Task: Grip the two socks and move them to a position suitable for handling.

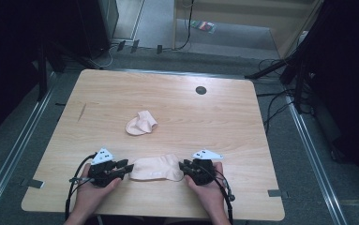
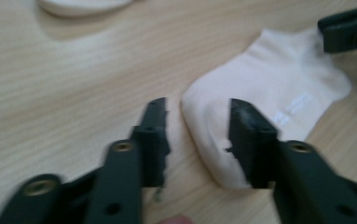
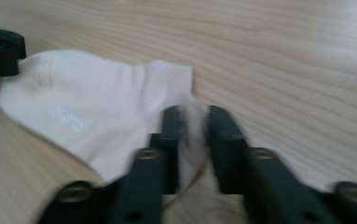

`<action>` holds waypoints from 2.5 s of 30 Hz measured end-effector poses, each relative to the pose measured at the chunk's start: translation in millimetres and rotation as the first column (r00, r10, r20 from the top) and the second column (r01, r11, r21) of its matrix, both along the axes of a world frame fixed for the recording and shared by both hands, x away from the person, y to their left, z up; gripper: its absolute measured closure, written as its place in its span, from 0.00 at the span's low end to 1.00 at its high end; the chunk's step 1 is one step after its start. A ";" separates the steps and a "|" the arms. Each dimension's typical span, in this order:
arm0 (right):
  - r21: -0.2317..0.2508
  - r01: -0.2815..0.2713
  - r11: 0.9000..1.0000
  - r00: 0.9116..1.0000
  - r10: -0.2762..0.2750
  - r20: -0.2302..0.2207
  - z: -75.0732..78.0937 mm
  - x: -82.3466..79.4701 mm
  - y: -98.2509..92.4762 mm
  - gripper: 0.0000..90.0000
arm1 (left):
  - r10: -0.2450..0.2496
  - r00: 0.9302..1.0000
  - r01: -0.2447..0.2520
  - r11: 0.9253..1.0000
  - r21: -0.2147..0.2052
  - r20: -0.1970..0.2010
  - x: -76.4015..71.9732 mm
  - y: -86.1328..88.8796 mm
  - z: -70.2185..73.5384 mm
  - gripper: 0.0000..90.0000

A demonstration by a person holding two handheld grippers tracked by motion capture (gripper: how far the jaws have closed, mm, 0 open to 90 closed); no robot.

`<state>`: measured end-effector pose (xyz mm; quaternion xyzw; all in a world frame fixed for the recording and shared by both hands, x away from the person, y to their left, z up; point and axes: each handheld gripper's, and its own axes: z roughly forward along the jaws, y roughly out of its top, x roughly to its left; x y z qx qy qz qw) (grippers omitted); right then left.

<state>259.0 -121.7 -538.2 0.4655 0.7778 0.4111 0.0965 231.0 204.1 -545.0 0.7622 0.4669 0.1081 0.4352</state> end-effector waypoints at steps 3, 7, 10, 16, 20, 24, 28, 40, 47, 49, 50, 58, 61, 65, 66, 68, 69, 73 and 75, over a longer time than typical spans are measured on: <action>0.050 0.007 0.999 0.998 -0.010 0.057 9.0 0.8 2.1 0.71 | 0.037 0.999 -0.034 0.997 -0.071 0.040 1.8 4.9 5.2 0.51; 0.048 -0.031 0.998 0.991 0.024 0.134 21.4 5.2 17.3 0.74 | 0.094 0.993 -0.088 0.992 -0.092 0.066 6.9 11.5 5.1 0.51; 0.052 -0.077 0.996 0.983 0.068 0.168 34.9 20.9 45.2 0.77 | 0.146 0.987 -0.139 0.986 -0.093 0.065 11.3 18.8 2.9 0.51; 0.052 -0.100 0.994 0.982 0.090 0.165 40.9 51.5 81.8 0.79 | 0.179 0.982 -0.173 0.980 -0.099 0.065 16.5 27.6 1.4 0.52; 0.011 -0.108 0.994 0.981 0.105 0.160 36.6 78.4 114.3 0.81 | 0.191 0.980 -0.184 0.978 -0.098 0.061 20.8 31.2 -0.4 0.53; -0.012 -0.104 0.994 0.984 0.105 0.144 29.8 91.7 130.3 0.81 | 0.191 0.980 -0.185 0.979 -0.090 0.064 23.5 31.0 -2.1 0.53; -0.056 -0.109 0.992 0.985 0.115 0.125 18.7 109.4 153.9 0.77 | 0.191 0.979 -0.185 0.979 -0.090 0.067 24.9 30.9 -2.2 0.53; -0.207 -0.056 0.977 0.988 0.084 0.129 0.7 129.4 184.3 0.95 | 0.186 0.981 -0.181 0.979 -0.090 0.061 25.7 31.6 -3.2 0.55; -0.062 -0.035 0.997 0.994 0.041 0.097 17.0 126.0 165.5 0.98 | 0.192 0.980 -0.187 0.978 -0.090 0.058 26.9 31.8 -4.4 0.56; -0.004 -0.025 1.000 0.995 0.025 0.092 25.4 123.7 156.2 0.98 | 0.191 0.980 -0.185 0.979 -0.088 0.057 27.3 31.6 -4.8 0.56; -0.004 -0.025 1.000 0.995 0.025 0.092 25.4 123.7 156.2 0.98 | 0.191 0.980 -0.185 0.979 -0.088 0.057 27.3 31.6 -4.8 0.56; 0.178 0.080 0.981 0.996 -0.083 0.013 39.1 116.4 105.3 0.98 | 0.193 0.980 -0.188 0.979 -0.083 0.055 27.7 30.6 -6.1 0.57; 0.223 0.127 0.966 0.992 -0.124 -0.027 35.1 115.9 83.6 0.98 | 0.193 0.980 -0.188 0.979 -0.079 0.054 27.8 30.0 -6.9 0.57; 0.228 0.207 0.951 0.978 -0.200 -0.053 21.7 118.9 52.8 0.96 | 0.195 0.980 -0.190 0.978 -0.084 0.048 28.4 29.6 -7.7 0.57; 0.220 0.224 0.949 0.975 -0.215 -0.063 18.9 119.7 47.6 0.95 | 0.194 0.980 -0.190 0.978 -0.082 0.049 28.6 30.0 -7.8 0.57; 0.213 0.237 0.948 0.971 -0.229 -0.064 15.8 121.2 43.0 0.94 | 0.195 0.980 -0.191 0.978 -0.085 0.046 28.8 30.0 -8.0 0.57; 0.199 0.249 0.948 0.968 -0.241 -0.065 13.3 122.1 38.7 0.92 | 0.195 0.980 -0.191 0.978 -0.086 0.044 28.8 29.9 -8.1 0.57; 0.091 0.291 0.952 0.956 -0.293 0.001 6.6 126.1 20.9 0.79 | 0.196 0.980 -0.192 0.978 -0.087 0.045 28.9 30.6 -8.1 0.57; 0.096 0.281 0.955 0.959 -0.284 0.015 8.6 124.5 16.6 0.78 | 0.197 0.979 -0.192 0.978 -0.086 0.047 29.3 31.0 -8.0 0.57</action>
